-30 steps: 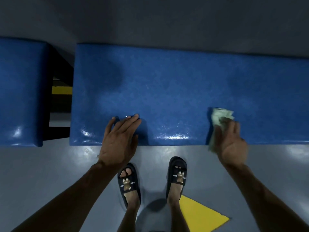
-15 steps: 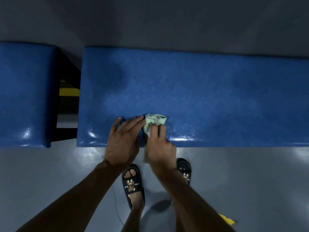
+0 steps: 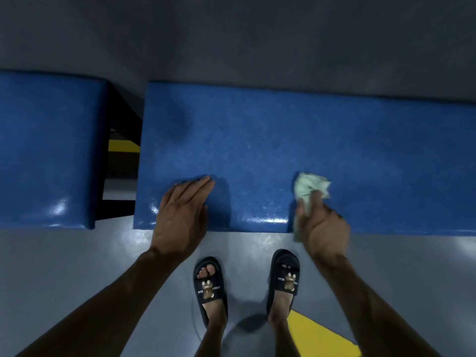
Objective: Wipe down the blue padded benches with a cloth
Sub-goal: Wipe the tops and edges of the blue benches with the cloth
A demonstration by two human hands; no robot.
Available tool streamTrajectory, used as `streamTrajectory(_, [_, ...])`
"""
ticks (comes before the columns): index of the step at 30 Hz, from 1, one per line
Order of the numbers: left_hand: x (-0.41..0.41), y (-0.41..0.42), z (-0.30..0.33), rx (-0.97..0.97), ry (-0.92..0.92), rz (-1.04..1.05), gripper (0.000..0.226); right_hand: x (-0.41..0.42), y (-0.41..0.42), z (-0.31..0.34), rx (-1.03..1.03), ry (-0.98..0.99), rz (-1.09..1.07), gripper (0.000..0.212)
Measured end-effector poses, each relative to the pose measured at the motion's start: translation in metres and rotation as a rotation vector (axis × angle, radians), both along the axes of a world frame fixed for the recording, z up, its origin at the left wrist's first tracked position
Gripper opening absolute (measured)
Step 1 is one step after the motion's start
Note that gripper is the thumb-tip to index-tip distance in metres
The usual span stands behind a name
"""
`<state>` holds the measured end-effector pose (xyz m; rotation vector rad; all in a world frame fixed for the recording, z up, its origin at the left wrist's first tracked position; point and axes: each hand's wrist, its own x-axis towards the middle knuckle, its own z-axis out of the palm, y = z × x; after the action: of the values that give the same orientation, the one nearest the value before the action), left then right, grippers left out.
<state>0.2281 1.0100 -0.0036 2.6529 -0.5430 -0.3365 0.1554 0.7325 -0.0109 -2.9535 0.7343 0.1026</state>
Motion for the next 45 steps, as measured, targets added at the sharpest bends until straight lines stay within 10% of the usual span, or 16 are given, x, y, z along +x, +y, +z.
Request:
streamTrajectory(10, [0.0,0.003,-0.004,0.047,-0.008,-0.004,0.05,0.02,0.054,-0.006,-0.068,-0.049,0.499,0.036])
streamTrajectory(20, [0.0,0.004,-0.006,0.059,-0.009,-0.021,0.051,-0.009,-0.004,-0.001,0.008,-0.013,0.007,0.035])
streamTrajectory(30, [0.002,0.005,-0.009,0.086,0.007,-0.031,0.054,0.019,0.088,-0.004,0.056,-0.062,0.495,0.031])
streamTrajectory(37, [0.003,0.007,-0.011,0.072,0.006,-0.022,0.051,0.013,-0.041,0.012,-0.132,0.061,0.126,0.037])
streamTrajectory(45, [0.004,0.007,-0.008,0.06,0.003,-0.022,0.051,0.056,0.105,0.004,-0.044,0.01,0.382,0.031])
